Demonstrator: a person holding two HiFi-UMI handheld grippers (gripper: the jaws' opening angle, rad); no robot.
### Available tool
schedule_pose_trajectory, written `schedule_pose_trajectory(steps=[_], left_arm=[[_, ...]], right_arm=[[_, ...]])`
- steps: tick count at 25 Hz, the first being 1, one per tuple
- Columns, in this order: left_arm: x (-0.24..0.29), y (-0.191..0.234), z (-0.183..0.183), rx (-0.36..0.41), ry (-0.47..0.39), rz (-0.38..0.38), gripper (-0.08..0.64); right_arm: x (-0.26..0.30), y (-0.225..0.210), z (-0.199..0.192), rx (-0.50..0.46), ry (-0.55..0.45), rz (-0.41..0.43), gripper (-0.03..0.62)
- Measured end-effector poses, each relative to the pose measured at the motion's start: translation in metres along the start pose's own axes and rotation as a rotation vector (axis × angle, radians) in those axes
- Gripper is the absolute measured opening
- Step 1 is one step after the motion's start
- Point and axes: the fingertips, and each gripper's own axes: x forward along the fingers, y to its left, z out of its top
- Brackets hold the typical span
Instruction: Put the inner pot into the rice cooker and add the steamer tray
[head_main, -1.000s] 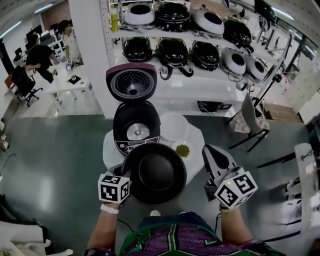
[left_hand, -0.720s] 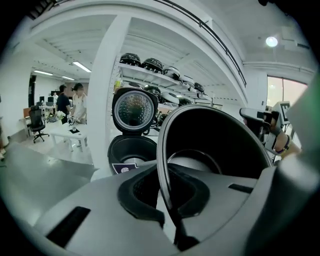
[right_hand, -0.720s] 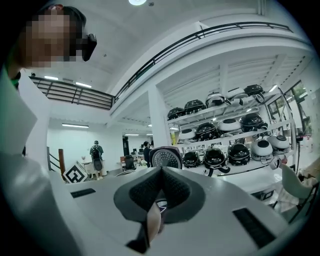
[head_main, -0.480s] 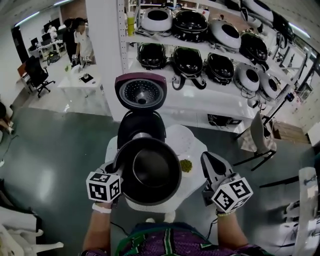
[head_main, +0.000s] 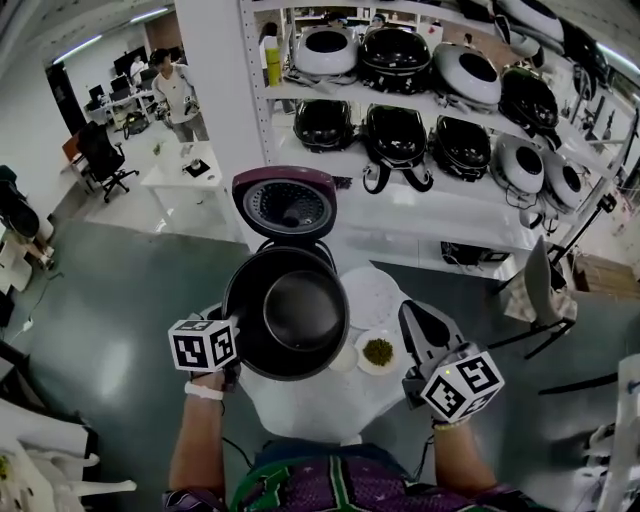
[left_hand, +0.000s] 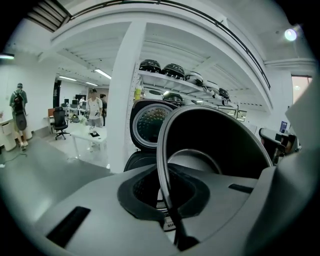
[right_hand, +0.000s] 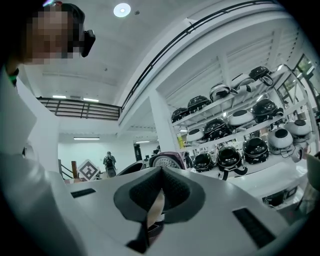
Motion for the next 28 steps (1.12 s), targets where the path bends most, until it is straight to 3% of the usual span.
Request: schedule_pose_trajectory(steps=[14,28], left_arm=[[0.096,0.068,0.043,0.086,0.094,0.002,0.027],[0.161,0.094,0.012,0.096,0.24,-0.03,0.028]], right_arm=[[0.063,-0.021,-0.003,0.006,0.001,-0.107,0.006],[0.085,-0.025,-0.027,0.012,0.061,-0.154,0.008]])
